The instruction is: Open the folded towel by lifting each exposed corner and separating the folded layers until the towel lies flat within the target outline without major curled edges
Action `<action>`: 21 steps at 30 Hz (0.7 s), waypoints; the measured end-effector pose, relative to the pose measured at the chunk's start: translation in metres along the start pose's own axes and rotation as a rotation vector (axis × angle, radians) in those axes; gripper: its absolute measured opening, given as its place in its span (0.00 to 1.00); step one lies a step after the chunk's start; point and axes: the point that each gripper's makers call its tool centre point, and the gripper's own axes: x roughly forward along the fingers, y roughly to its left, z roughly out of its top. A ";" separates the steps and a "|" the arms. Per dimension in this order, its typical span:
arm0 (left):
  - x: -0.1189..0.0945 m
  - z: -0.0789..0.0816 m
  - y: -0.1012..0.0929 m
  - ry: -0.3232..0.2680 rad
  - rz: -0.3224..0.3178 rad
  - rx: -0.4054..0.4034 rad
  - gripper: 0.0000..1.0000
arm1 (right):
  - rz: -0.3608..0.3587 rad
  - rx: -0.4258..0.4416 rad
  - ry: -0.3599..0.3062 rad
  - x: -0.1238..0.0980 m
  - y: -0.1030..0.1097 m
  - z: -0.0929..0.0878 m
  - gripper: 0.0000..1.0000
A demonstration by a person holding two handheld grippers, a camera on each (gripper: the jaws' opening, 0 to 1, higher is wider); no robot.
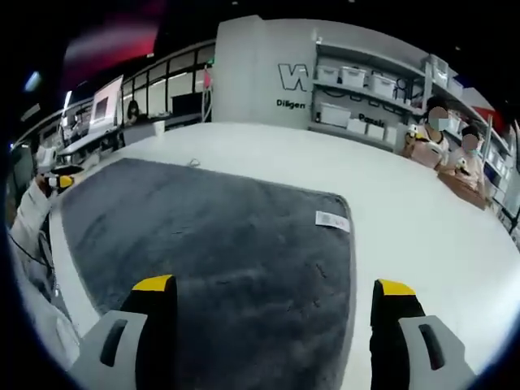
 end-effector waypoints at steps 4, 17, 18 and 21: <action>-0.018 0.000 -0.008 -0.019 0.005 -0.008 0.99 | 0.021 0.007 0.011 -0.015 0.014 -0.013 0.99; -0.076 -0.015 -0.034 -0.041 0.034 -0.008 0.99 | -0.012 -0.005 0.008 -0.054 0.038 -0.046 0.99; -0.079 -0.017 -0.036 -0.040 0.036 -0.009 0.99 | -0.008 -0.001 0.005 -0.056 0.041 -0.047 0.99; -0.087 -0.024 -0.040 -0.034 0.040 -0.033 0.99 | 0.004 0.017 -0.013 -0.063 0.049 -0.051 0.99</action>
